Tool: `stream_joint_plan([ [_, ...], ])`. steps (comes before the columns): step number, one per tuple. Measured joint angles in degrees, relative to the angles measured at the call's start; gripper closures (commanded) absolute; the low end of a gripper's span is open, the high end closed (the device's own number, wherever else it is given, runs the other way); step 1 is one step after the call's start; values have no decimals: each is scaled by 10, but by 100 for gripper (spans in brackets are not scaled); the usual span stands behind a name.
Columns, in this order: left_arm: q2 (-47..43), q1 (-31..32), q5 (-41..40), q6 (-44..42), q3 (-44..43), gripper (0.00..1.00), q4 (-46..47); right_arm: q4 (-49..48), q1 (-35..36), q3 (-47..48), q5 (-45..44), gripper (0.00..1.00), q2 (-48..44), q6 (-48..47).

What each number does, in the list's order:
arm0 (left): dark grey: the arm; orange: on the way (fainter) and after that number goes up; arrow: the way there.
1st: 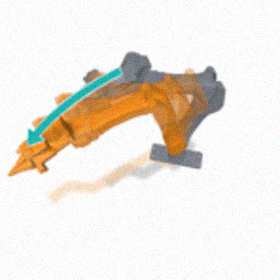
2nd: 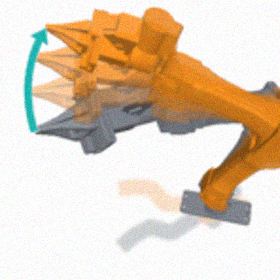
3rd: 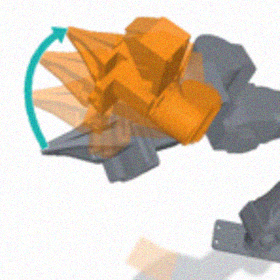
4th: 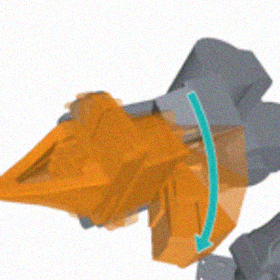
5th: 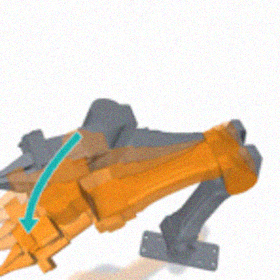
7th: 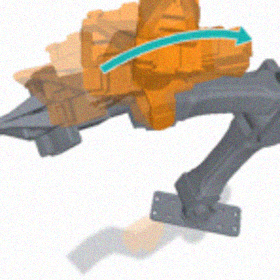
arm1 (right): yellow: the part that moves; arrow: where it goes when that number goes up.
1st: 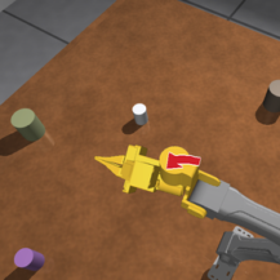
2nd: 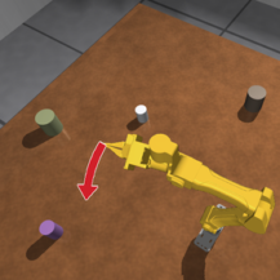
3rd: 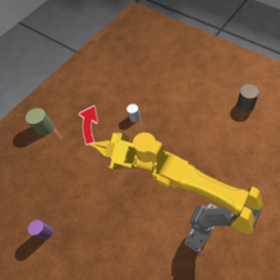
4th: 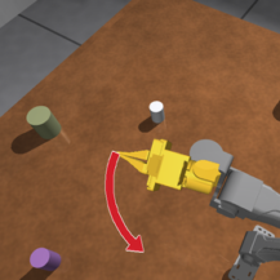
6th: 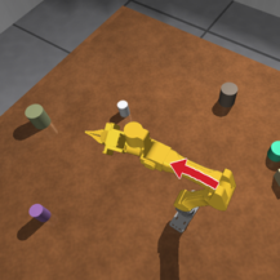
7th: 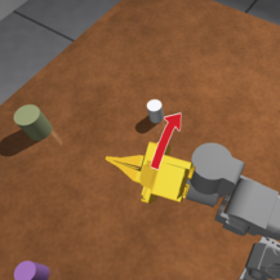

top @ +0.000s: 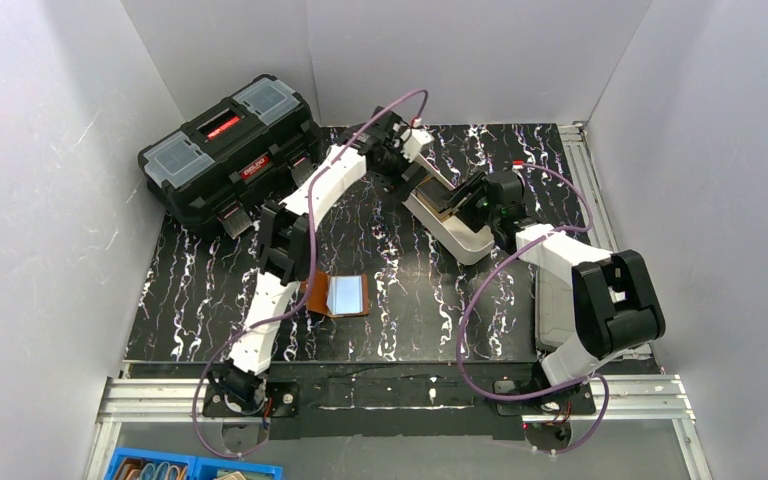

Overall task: Put the credit cards into the card holder
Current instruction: Move the storage box to the center of the board.

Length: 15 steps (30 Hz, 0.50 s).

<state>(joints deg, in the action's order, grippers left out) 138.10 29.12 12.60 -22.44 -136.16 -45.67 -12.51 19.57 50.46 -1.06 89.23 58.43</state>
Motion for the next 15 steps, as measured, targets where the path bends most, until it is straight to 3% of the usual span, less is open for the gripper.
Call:
stream_joint_plan([
  [5, 24, 18, -31, 17, -2, 2, 29, 0, 2, -4, 2, 34, 4, -16],
  [15, -40, -33, -22, 82, 64, 2, 25, 59, 45, 40, 24, 35, 35, -122],
])
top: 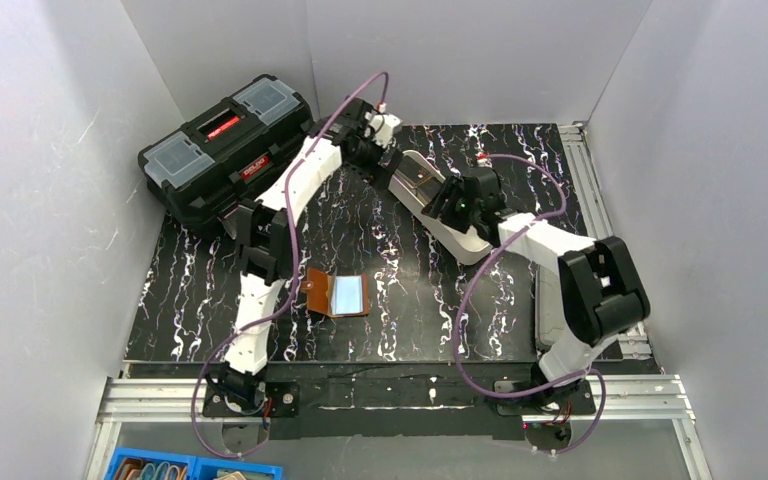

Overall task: Put the credit cards into the card holder
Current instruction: Move the storage box to the center of the board.

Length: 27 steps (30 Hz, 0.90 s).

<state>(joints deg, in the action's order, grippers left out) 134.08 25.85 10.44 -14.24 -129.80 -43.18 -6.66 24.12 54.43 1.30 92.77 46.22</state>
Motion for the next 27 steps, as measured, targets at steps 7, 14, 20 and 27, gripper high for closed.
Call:
stream_joint_plan([
  [7, -83, -44, 24, 29, 14, 2, -74, 89, 30, 96, -37, 39, 52, -71],
  [14, -173, -81, 42, 36, 47, 2, -144, 142, 30, 150, -57, 62, 102, -121],
  [20, -218, -93, 51, 34, 97, 2, -173, 144, 54, 160, -68, 90, 107, -163],
  [27, -236, -99, 53, 31, 132, 2, -183, 141, 128, 160, -139, 99, 104, -226],
])
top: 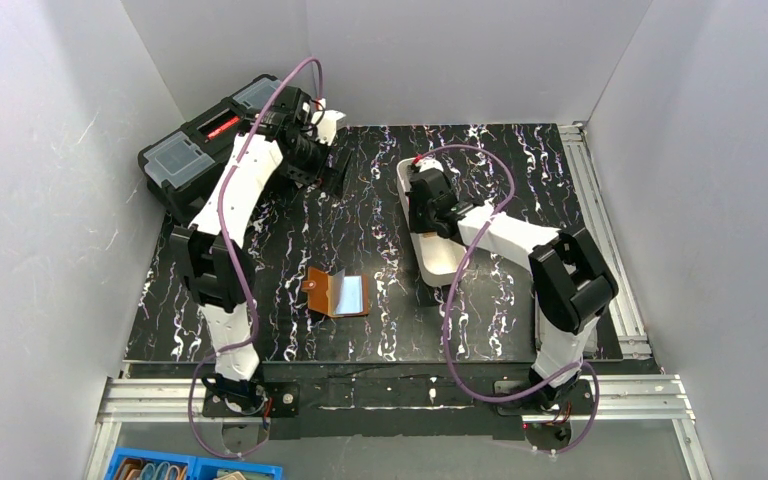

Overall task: Put the credit cards into the card holder
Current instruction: Move the storage box to the center of the board.

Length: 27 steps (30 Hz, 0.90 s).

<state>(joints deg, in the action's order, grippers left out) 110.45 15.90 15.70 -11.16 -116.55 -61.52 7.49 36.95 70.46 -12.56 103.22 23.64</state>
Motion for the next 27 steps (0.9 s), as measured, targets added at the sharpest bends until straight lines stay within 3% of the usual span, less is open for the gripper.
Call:
stream_joint_plan([
  [7, -21, 0, 2, -1, 37, 2, -1, -16, 31, -75, -16, 99, -61, -35],
  [14, -59, 0, 7, -1, 58, 2, 0, -30, 69, -173, 33, 99, -151, -86],
  [24, -80, 0, 9, 4, 99, 2, 15, -14, 142, -203, 97, 99, -188, -200],
  [25, -80, 0, 10, 6, 100, 2, 16, -12, 147, -202, 102, 96, -188, -207],
  [27, -79, 0, 12, 11, 101, 2, 19, -8, 153, -200, 110, 79, -188, -215],
])
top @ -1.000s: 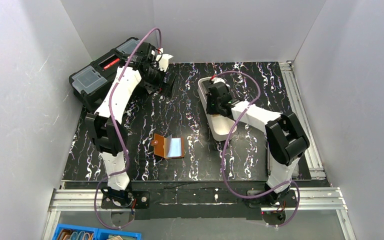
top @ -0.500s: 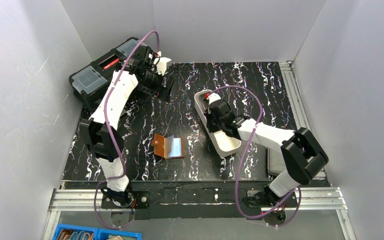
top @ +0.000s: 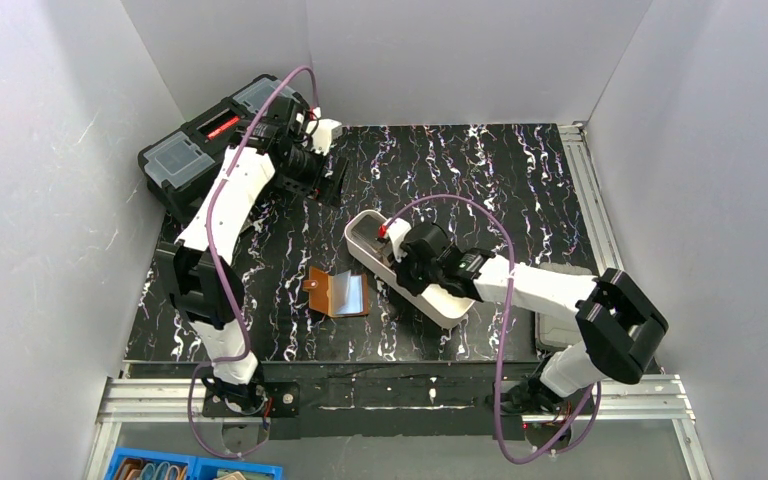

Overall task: Put the credit cards into the card holder
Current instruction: Move the storage box to the center of the board.

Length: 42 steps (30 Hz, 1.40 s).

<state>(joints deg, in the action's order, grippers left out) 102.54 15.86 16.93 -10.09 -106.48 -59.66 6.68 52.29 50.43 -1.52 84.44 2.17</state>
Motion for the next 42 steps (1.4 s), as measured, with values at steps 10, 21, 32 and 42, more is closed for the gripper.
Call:
stream_joint_plan([
  [10, 35, 0, 35, 15, 4, 4, 45, 42, -12, 20, 0, 41, -20, 58],
  [21, 43, 35, -3, -31, 70, 6, 138, -50, -93, -83, 37, 40, -173, 313],
  [32, 71, 122, -76, -89, 94, 6, 223, -109, -93, -140, 34, 36, -131, 467],
  [42, 104, 159, -131, -109, 124, 7, 278, -242, -136, -184, 52, 36, -74, 561],
])
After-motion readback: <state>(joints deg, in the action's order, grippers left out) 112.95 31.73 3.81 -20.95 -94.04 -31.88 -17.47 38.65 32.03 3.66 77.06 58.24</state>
